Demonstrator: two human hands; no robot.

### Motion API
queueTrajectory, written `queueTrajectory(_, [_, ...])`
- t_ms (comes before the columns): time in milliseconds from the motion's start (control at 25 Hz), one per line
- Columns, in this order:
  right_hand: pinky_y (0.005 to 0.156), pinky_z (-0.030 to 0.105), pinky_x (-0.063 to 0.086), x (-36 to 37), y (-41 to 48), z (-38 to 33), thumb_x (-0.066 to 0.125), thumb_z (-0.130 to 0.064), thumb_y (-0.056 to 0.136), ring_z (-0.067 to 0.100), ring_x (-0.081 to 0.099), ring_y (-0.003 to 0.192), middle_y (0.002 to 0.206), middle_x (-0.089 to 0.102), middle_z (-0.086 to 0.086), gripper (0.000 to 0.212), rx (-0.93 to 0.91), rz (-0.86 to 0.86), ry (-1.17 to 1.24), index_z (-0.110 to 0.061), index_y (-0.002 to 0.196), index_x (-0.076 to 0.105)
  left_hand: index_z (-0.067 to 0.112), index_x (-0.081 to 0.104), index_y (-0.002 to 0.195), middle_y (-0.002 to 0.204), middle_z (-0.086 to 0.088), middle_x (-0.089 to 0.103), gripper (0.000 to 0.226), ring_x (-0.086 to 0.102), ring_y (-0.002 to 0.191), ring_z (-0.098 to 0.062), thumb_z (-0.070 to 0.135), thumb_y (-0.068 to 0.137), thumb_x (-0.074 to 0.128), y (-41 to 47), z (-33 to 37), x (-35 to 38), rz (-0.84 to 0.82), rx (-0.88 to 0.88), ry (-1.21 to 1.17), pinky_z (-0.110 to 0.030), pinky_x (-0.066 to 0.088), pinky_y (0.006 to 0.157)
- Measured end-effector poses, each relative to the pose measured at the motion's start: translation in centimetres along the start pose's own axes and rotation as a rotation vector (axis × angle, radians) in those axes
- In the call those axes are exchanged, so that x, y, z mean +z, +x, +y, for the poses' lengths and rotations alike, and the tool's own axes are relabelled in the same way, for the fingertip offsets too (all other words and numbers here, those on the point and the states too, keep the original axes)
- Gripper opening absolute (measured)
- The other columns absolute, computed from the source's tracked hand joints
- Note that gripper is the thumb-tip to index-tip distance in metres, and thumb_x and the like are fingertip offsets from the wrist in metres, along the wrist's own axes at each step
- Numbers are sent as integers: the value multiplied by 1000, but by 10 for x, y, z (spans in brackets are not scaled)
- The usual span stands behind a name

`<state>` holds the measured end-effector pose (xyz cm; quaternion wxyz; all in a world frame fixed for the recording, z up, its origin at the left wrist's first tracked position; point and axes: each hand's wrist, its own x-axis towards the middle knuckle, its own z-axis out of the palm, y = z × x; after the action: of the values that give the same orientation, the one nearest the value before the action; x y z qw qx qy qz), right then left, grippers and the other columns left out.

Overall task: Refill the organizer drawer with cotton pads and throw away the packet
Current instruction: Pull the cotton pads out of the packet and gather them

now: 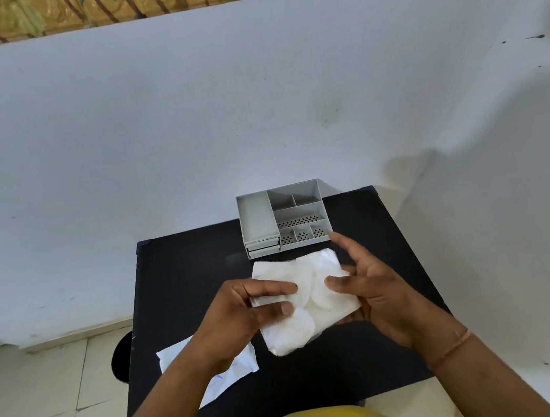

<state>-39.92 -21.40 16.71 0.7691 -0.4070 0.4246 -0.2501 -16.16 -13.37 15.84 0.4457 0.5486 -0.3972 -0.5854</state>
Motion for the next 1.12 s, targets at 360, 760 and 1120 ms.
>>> queueTrajectory(360, [110, 65, 45, -45, 10, 5, 47, -52, 103, 41, 61, 131, 142, 66, 16, 49, 274, -266, 5, -24, 139, 67, -5, 79, 120, 145, 2, 71, 35, 61, 141, -12, -14, 86, 79, 31, 16, 6, -374, -64, 136, -32, 56, 108])
queueTrajectory(760, [93, 49, 59, -78, 18, 5, 81, -12, 87, 36, 74, 105, 120, 75, 25, 35, 218, -301, -288, -3, 120, 73, 17, 77, 131, 134, -2, 77, 57, 71, 127, -21, -10, 81, 85, 61, 10, 44, -325, -121, 234, -36, 62, 100])
queueTrajectory(1120, [84, 42, 65, -69, 43, 39, 81, -18, 77, 34, 77, 103, 117, 78, 20, 37, 121, -22, 81, -11, 113, 79, 22, 73, 128, 124, -5, 82, 36, 66, 69, -25, 46, 103, 62, 107, -42, 17, 327, -376, -172, -37, 55, 64])
